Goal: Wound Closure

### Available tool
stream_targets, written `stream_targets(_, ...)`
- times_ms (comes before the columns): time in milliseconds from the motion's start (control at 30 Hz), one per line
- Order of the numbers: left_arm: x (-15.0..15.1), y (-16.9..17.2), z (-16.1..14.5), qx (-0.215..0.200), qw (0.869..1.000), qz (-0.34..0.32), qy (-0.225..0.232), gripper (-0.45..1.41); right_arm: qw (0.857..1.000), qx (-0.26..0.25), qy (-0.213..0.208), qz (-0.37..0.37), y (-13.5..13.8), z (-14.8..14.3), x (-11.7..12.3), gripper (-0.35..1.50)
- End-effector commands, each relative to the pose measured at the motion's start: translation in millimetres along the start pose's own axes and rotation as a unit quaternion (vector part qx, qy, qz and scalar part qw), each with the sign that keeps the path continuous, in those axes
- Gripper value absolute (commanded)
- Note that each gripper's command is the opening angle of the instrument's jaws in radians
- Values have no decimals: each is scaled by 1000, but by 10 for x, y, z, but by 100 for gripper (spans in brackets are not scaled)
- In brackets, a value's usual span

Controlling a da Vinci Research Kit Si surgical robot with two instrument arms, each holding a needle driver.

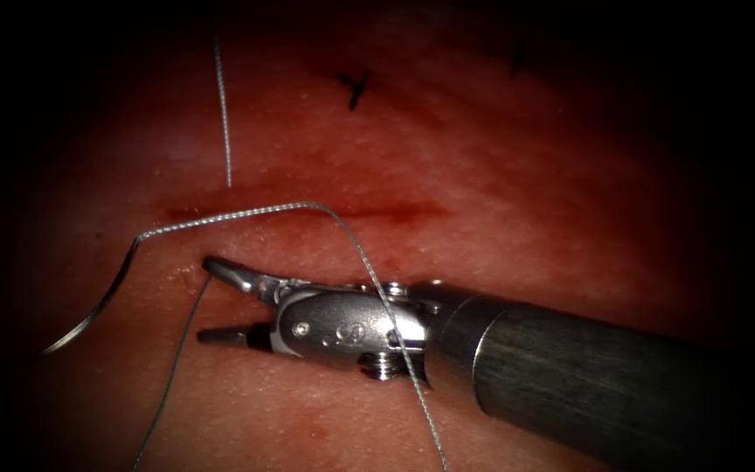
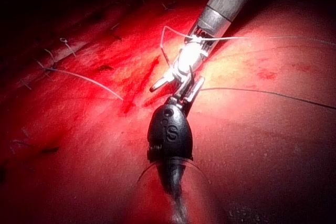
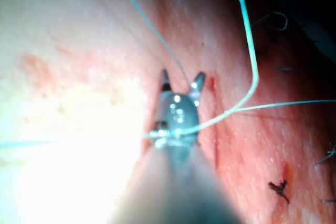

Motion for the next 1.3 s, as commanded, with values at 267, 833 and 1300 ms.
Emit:
stream_targets(267,-4,-3,5,-1,1000,1,1,-45,999,-22,-24,-14,8,23,-26,-35)
stream_targets(833,-4,-2,5,-1,1000,1,1,-45,1000,8,5,-20,-53,-9,38,-35)
stream_targets(1300,-4,-1,6,0,1000,1,1,-45,995,60,67,-36,-103,-32,99,-35)
